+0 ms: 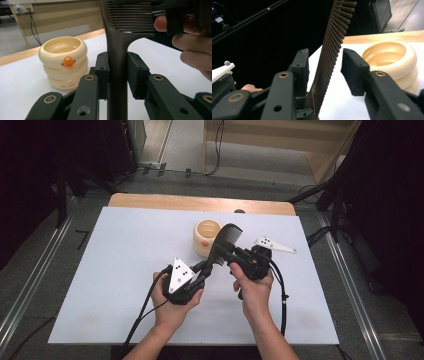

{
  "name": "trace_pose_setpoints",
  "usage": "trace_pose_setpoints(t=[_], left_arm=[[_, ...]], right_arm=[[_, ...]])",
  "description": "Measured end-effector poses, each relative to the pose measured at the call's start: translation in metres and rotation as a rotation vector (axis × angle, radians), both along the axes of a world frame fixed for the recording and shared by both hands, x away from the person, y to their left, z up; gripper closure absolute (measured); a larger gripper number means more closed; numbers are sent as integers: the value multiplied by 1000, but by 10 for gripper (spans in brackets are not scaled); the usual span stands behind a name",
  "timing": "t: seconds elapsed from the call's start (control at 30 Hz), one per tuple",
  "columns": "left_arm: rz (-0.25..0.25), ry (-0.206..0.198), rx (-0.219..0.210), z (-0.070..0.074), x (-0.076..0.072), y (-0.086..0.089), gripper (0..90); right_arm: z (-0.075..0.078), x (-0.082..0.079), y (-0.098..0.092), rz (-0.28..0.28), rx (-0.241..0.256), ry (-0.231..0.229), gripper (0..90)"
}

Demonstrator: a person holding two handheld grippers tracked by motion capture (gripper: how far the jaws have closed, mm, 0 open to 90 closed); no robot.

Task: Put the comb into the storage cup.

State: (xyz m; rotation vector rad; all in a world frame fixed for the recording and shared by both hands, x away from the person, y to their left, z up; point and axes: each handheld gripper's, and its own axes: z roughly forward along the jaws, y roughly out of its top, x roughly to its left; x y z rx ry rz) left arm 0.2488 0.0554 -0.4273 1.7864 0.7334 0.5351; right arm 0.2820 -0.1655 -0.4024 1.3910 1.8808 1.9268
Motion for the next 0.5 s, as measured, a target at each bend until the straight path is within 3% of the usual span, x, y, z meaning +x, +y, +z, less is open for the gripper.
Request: trace_pose_setpoints(t=[0.1,0.2,0.3,0.5], left_arm=[[0,-3,-1,-1,-1,-1,720],[1,-8,-3,-1,-1,-2,720],[-1,-10,0,-2,-2,-3,720],[-5,-8,0,-3,-2,-4,720]], right_arm=[[-1,1,1,-7,-5,15,629],[-2,1,2,7,31,56,651],[-3,1,2,-15,19,57,681],[-3,1,1,-3,49,56,774]])
